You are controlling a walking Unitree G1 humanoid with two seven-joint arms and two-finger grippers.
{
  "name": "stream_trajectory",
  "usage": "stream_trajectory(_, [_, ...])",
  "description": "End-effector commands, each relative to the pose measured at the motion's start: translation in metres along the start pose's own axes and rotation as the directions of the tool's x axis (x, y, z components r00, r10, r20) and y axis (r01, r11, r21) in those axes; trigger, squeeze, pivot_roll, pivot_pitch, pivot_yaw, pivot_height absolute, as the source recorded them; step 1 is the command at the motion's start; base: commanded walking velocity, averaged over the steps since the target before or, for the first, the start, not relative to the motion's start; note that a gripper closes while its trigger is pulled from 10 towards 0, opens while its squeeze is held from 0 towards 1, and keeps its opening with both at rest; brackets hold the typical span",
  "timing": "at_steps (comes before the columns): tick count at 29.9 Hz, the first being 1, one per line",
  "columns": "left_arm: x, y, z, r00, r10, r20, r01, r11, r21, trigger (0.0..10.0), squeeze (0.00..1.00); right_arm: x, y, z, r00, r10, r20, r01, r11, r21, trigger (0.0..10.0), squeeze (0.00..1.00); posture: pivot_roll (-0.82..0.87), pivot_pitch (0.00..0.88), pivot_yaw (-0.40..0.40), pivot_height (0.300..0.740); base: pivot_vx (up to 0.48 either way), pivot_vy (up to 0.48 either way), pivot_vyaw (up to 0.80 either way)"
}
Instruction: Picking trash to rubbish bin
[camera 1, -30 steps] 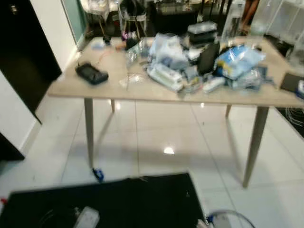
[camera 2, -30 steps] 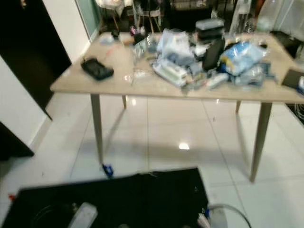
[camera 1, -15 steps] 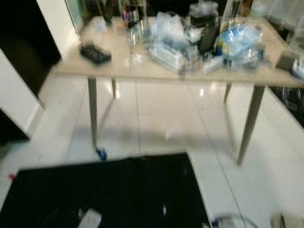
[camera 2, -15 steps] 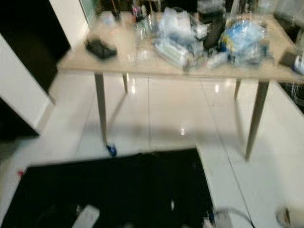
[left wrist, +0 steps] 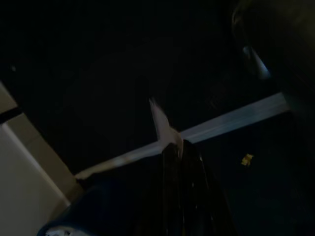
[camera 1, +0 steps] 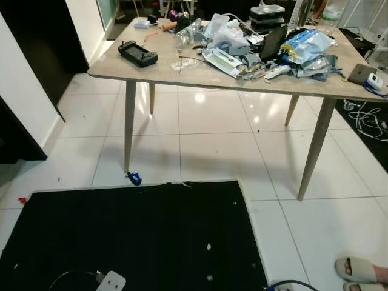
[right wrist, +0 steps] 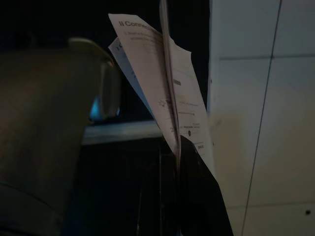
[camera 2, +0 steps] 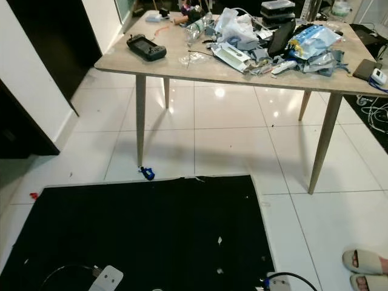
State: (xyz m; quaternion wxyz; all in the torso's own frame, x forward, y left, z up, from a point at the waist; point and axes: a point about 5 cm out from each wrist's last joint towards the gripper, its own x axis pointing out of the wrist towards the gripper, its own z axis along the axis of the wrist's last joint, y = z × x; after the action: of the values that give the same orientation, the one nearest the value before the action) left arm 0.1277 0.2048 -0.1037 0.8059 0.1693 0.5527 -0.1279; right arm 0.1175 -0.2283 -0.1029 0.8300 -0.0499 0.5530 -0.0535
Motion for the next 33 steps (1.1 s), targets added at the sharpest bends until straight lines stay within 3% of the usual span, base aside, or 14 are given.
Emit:
stream_trajectory(1, [-0.0004,-0.0009,-0.0035,1.0,-0.008,-0.009,0.008,1.0,0.009,10.0,0.0,-0.0006,0.0068,-0.0095,0.999,0.019,-0.031,-0.019,1.0,0.004,10.0,0.0,-0.01,0.099,0.06,0.74,-0.334,0.0,0.0])
stream_trajectory(21, [0.0005,-0.0045,-0.0011,1.0,-0.016,-0.007,0.016,1.0,0.015,10.0,0.0,-0.0004,0.0102,-0.0093,0.999,0.024,-0.032,-0.023,1.0,0.004,10.0,0.0,-0.01,0.104,0.061,0.74,-0.337,0.0,0.0])
stream_trajectory(33, [0.0002,0.0007,0.0027,1.0,-0.011,0.001,0.011,1.0,0.021,10.0,0.0,-0.0012,0.0007,-0.0109,0.999,0.014,-0.034,-0.014,1.0,-0.002,10.0,0.0,0.0,0.101,0.057,0.74,-0.343,0.0,0.0])
